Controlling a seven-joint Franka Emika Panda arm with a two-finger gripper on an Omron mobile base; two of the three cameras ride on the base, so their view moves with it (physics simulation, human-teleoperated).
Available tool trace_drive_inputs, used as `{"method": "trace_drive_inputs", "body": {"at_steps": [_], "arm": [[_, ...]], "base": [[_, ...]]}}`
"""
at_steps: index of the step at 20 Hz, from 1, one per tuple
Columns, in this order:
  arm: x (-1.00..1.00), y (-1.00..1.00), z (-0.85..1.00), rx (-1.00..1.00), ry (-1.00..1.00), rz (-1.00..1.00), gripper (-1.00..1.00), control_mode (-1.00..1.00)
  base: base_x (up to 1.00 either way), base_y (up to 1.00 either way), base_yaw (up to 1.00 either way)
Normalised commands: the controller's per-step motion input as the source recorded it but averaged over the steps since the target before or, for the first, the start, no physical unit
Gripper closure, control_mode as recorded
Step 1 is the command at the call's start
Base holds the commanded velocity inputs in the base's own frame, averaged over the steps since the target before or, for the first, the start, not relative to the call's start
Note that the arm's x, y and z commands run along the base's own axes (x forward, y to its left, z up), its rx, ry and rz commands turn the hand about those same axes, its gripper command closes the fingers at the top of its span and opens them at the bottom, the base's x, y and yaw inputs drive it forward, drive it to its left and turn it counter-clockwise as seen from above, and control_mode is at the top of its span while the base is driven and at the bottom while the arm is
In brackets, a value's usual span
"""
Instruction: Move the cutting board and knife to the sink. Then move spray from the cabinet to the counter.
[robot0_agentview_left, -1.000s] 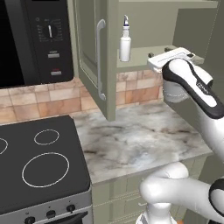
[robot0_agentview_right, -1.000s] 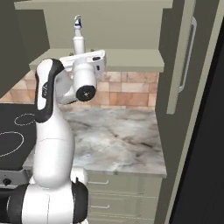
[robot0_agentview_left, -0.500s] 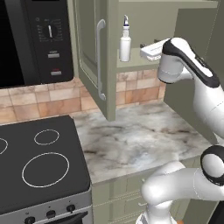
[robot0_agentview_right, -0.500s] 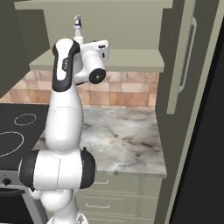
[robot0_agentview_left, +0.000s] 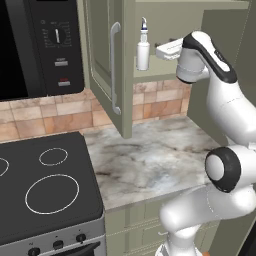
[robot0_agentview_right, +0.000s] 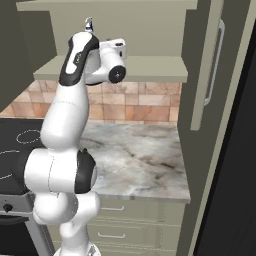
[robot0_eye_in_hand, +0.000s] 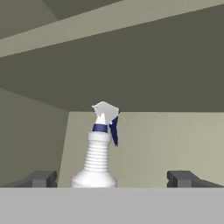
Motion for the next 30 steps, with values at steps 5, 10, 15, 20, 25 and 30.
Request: {"method": "trace_drive_inputs", "body": {"at_steps": [5, 10, 15, 20, 25, 30], "arm": [[0.04, 0.07, 0.32, -0.02, 0.03, 0.01, -1.0, -1.0], [0.0, 0.19, 0.05, -0.04, 0.06, 0.01, -1.0, -1.0], [0.0, 0.22, 0.0, -0.05, 0.1, 0.01, -1.0, -1.0], [0.02, 0.13, 0.0, -0.01, 0.02, 0.01, -1.0, -1.0], [0.12, 0.05, 0.0, 0.0, 0.02, 0.0, -1.0, -1.0], [0.24, 0.01, 0.0, 0.0, 0.03, 0.0, -1.0, -1.0]], "base": [[0.0, 0.0, 0.0], [0.0, 0.0, 0.0], [0.0, 0.0, 0.0], [0.0, 0.0, 0.0], [0.0, 0.0, 0.0], [0.0, 0.0, 0.0]]}}
